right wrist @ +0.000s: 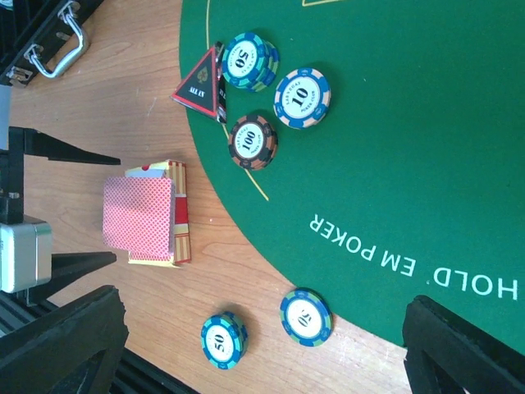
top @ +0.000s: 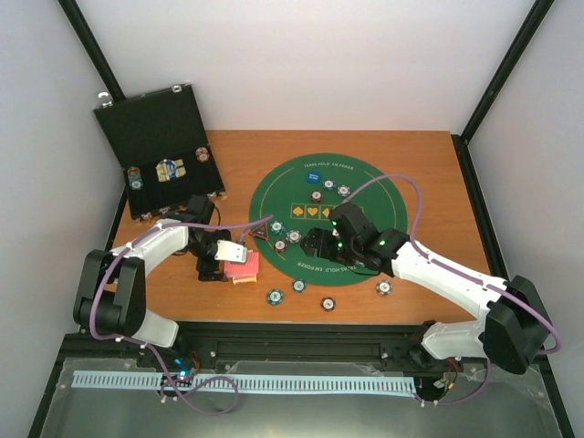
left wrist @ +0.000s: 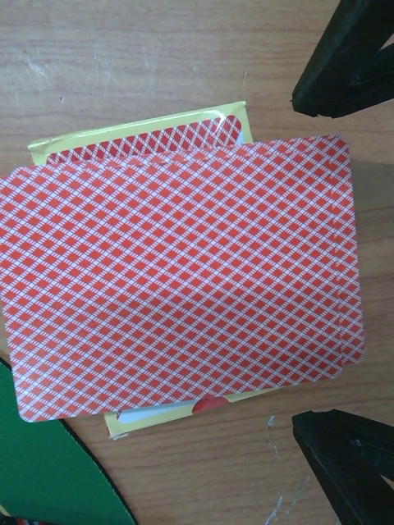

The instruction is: Distribute texas hold em gaming equipment

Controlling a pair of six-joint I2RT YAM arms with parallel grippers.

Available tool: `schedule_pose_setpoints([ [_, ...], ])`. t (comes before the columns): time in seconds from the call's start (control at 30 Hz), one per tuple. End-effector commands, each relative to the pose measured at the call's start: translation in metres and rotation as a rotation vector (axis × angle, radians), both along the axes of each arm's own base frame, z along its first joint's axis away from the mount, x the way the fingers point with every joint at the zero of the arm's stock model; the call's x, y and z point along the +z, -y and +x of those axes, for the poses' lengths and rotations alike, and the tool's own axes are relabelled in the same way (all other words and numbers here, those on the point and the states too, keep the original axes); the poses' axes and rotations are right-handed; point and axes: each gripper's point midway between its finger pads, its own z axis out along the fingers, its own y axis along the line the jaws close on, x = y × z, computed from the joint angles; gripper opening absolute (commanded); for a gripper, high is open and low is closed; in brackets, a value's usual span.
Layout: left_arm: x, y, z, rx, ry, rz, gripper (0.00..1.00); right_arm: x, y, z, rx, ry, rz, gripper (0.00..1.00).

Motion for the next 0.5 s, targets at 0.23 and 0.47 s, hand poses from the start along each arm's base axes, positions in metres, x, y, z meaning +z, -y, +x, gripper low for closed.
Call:
schedule_pose_setpoints([
  [0.23, -0.002, 0.009, 0.006, -0.013, 0.014, 0.000, 1.00, 0.008, 0.002, -0.003, -0.013, 0.016, 0.012, 0.91],
  [0.47, -0.010, 0.006, 0.006, -0.008, 0.018, 0.019, 1.00, 0.007, 0.001, -0.003, -0.013, 0.014, 0.011, 0.90],
])
